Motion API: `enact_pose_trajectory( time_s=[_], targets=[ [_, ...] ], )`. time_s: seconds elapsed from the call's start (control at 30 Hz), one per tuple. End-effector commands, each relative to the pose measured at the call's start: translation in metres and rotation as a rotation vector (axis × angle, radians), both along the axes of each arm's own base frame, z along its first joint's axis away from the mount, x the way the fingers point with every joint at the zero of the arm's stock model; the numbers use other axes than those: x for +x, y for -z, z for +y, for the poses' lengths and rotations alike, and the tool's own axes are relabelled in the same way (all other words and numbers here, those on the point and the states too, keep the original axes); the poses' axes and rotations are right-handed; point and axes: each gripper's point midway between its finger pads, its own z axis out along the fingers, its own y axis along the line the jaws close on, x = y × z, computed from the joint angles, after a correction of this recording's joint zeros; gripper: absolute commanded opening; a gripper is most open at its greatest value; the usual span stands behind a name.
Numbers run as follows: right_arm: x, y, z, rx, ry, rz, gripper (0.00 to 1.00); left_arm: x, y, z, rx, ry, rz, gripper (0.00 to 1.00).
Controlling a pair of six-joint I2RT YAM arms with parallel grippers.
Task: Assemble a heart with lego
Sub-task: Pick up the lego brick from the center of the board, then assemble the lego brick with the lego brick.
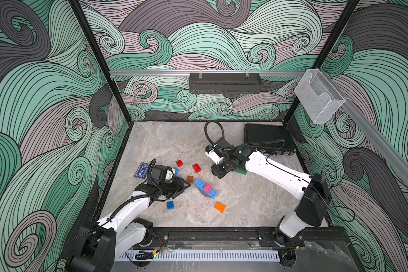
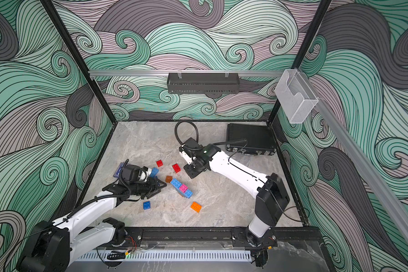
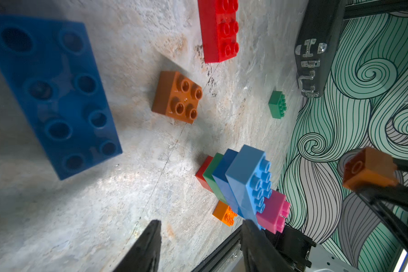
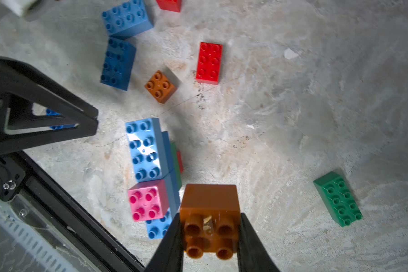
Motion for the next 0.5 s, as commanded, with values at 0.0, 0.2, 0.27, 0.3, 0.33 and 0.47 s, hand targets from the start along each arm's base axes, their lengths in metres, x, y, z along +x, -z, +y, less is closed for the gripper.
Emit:
enact_pose_trajectory(
  time_s=[0.0, 0.2, 0.27, 0.3, 0.33, 0.47],
  targets=[
    [-0.010, 0.008, 0.014, -0.045, -0.035, 0.017, 0.33, -0.004, 0.002, 0.003, 0.002, -0.003, 0.000, 0.56],
    [-0.019, 0.022, 0.037, -0.081, -0.078, 0.025, 0.33, -0.007, 0.003, 0.003, -0.008, 0.000, 0.001, 0.56],
    [-0.021, 0.026, 0.041, -0.092, -0.087, 0.032, 0.33, -0.007, 0.003, 0.003, -0.011, 0.001, 0.002, 0.56],
    [-0.022, 0.027, 0.042, -0.097, -0.092, 0.035, 0.33, -0.007, 0.004, 0.003, -0.012, 0.002, 0.003, 0.56],
    [-0.023, 0.029, 0.043, -0.104, -0.097, 0.037, 0.33, -0.007, 0.003, 0.003, -0.014, 0.003, 0.002, 0.56],
    [-0.030, 0.037, 0.045, -0.132, -0.114, 0.061, 0.33, -0.007, 0.004, 0.003, -0.017, 0.003, 0.001, 0.56]
  ],
)
